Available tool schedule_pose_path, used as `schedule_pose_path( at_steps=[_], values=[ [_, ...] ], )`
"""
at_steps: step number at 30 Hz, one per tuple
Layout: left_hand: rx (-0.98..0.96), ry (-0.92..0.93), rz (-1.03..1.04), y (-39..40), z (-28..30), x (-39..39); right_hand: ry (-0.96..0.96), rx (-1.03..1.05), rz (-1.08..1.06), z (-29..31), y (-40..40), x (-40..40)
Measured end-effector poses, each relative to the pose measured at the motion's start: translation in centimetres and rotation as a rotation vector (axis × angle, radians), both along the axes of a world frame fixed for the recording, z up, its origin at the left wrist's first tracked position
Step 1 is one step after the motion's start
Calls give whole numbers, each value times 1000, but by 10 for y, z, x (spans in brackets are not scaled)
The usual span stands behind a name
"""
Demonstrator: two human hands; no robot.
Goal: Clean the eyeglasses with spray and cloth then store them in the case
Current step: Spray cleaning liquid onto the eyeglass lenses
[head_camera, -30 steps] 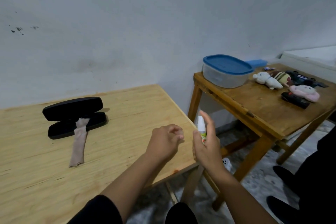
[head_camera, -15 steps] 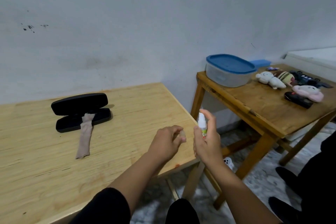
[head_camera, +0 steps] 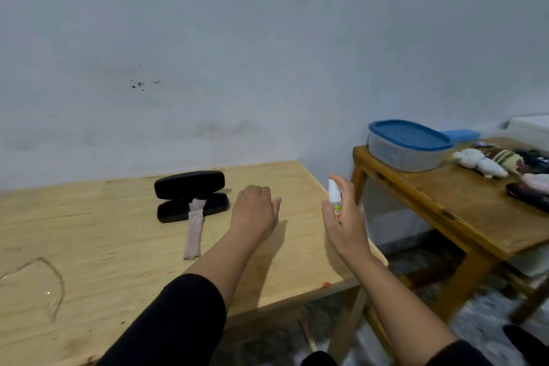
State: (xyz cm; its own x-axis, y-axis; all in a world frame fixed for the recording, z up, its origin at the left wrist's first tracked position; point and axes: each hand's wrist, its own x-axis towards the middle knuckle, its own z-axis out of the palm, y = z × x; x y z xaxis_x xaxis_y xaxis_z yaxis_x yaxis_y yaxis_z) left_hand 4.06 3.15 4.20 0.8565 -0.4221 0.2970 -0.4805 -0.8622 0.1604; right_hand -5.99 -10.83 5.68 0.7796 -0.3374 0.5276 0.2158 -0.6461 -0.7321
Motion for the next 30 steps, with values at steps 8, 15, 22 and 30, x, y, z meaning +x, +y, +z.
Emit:
schedule_pose_path(
  at_steps=[8, 15, 22, 30],
  values=[
    [28, -80, 169, 91, 40, 20, -103, -18, 135, 17, 75, 44],
    [-39, -149, 318, 193, 62, -2, -98, 31, 367, 25, 166, 72],
    [-35, -102, 593, 311, 50, -50, -68, 17, 589, 10, 258, 80],
    [-170, -28, 720, 418, 8, -116, -12, -8, 741, -10, 327, 65]
  ],
)
